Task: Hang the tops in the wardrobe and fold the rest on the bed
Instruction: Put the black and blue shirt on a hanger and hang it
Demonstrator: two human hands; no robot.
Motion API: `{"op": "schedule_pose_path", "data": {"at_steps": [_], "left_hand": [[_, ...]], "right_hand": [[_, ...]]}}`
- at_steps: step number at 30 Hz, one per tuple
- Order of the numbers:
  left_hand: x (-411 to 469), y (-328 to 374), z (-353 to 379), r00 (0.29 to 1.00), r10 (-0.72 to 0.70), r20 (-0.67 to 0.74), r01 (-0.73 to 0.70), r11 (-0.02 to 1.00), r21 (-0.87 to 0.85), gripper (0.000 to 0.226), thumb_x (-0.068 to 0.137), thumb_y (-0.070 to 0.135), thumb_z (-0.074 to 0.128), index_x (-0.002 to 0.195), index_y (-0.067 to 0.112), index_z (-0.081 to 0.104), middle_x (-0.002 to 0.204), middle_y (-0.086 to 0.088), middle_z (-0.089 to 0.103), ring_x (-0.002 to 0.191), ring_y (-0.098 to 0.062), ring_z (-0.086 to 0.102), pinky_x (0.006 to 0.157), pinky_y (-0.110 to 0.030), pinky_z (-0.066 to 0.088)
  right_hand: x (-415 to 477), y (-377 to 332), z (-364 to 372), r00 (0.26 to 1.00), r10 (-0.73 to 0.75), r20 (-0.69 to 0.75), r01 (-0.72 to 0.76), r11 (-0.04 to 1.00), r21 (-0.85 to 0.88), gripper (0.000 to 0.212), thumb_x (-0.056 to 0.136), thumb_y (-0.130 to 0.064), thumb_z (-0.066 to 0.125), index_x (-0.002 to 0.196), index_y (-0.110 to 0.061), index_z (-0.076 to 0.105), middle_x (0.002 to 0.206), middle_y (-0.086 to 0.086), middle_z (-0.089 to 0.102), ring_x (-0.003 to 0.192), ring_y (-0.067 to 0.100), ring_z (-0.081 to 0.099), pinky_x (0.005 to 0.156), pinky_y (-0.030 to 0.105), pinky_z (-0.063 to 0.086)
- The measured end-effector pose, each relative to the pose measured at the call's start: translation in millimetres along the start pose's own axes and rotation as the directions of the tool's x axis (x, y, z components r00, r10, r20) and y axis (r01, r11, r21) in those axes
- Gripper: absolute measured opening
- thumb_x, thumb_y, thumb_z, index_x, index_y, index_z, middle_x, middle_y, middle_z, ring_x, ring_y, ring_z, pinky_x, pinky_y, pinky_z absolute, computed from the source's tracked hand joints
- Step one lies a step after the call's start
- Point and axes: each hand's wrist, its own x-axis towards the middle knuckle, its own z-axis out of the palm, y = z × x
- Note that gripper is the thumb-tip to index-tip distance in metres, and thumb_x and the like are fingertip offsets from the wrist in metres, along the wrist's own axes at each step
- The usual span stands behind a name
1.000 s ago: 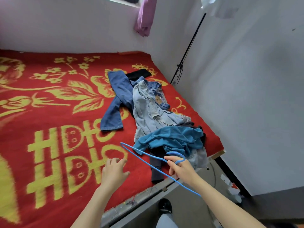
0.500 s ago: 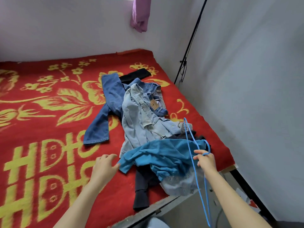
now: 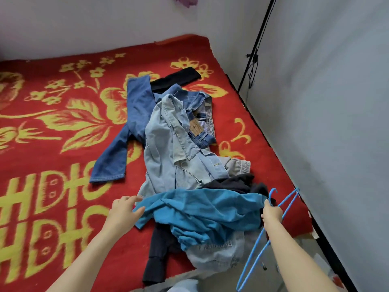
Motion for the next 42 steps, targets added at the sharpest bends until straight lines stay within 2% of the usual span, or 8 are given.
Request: {"op": "schedule_pose_path", "data": {"at_steps": [5,11,16,21,26,29,34,42], "left_hand": [[18.5,7.2,-4.0,0.998,-0.064,-0.019,0.064,0.998,-0.010,0.030,0.089,0.023,0.059,0.118,0.019,0.062,0.121,-0.010,0.056,0.119,-0.028,0.043,0.095,-0.034,0.033],[25.8,14.9,4.6,0.996,-0.091,-0.014,0.091,0.996,-0.009,0.030,0.089,0.023,0.060,0.118,0.016,0.062,0.118,-0.009,0.058,0.111,-0.028,0.049,0.090,-0.033,0.036],[30.6,17.2,7.5,0.994,-0.106,-0.030,0.106,0.994,-0.020,0.027,0.090,0.023,0.060,0.116,0.017,0.064,0.113,-0.006,0.060,0.098,-0.024,0.051,0.076,-0.029,0.032],[32.1,19.2,2.3,0.995,-0.089,-0.034,0.087,0.995,-0.041,0.027,0.090,0.019,0.060,0.115,0.011,0.064,0.115,-0.008,0.062,0.106,-0.024,0.054,0.083,-0.030,0.036],[25.5,17.6,0.2,0.997,-0.078,-0.017,0.076,0.992,-0.102,0.027,0.091,0.020,0.058,0.116,0.011,0.064,0.115,-0.006,0.061,0.111,-0.022,0.053,0.083,-0.029,0.037],[20.6,16.3,-0.5,0.998,-0.058,-0.015,0.055,0.987,-0.149,0.026,0.091,0.018,0.058,0.115,0.011,0.064,0.112,-0.006,0.062,0.109,-0.021,0.054,0.080,-0.027,0.036],[10.6,14.5,-16.0,0.999,-0.022,-0.047,0.012,0.980,-0.197,0.026,0.091,0.021,0.057,0.114,0.012,0.064,0.111,-0.005,0.063,0.108,-0.021,0.055,0.084,-0.029,0.041],[-16.4,-21.8,-88.2,0.968,0.006,-0.249,-0.099,0.927,-0.362,0.028,0.090,0.020,0.061,0.116,0.010,0.063,0.114,-0.007,0.063,0.108,-0.020,0.057,0.090,-0.030,0.041]], "right_hand": [[30.6,3.8,38.6,0.994,0.106,0.010,-0.106,0.994,-0.011,0.060,0.088,-0.046,0.050,0.104,0.012,0.058,0.091,0.025,0.059,0.083,0.040,0.061,0.075,0.046,0.051],[17.5,-13.1,56.9,0.988,0.154,0.022,-0.151,0.983,-0.104,0.068,0.084,-0.053,0.058,0.107,0.011,0.057,0.108,0.028,0.062,0.104,0.043,0.058,0.089,0.049,0.049],[5.6,-27.1,61.7,0.984,0.176,0.003,-0.174,0.971,-0.162,0.055,0.083,-0.032,0.069,0.115,0.011,0.054,0.117,0.029,0.058,0.108,0.044,0.055,0.092,0.050,0.046],[-9.1,-33.2,52.1,0.978,0.183,-0.098,-0.192,0.977,-0.093,0.032,0.086,-0.004,0.057,0.114,0.012,0.054,0.116,0.031,0.058,0.105,0.046,0.056,0.091,0.050,0.047],[-32.0,-57.5,29.4,0.994,0.001,-0.114,-0.008,0.998,-0.062,0.027,0.084,-0.006,0.059,0.106,0.009,0.059,0.114,0.028,0.060,0.103,0.046,0.056,0.086,0.046,0.044],[-57.0,-90.1,15.5,0.973,-0.227,-0.042,0.226,0.974,-0.035,0.012,0.081,-0.008,0.062,0.081,0.004,0.059,0.088,0.021,0.062,0.087,0.040,0.059,0.074,0.042,0.046],[-123.6,-166.2,-4.5,0.787,-0.606,0.115,0.600,0.795,0.087,0.035,0.076,0.002,0.062,0.055,-0.010,0.036,0.053,0.000,0.038,0.060,0.022,0.036,0.056,0.032,0.029],[-293.3,-252.4,-18.5,0.234,-0.877,0.419,0.879,0.375,0.294,0.021,0.069,-0.004,0.067,0.075,0.013,0.057,0.065,0.009,0.049,0.063,0.019,0.042,0.059,0.030,0.032]]}}
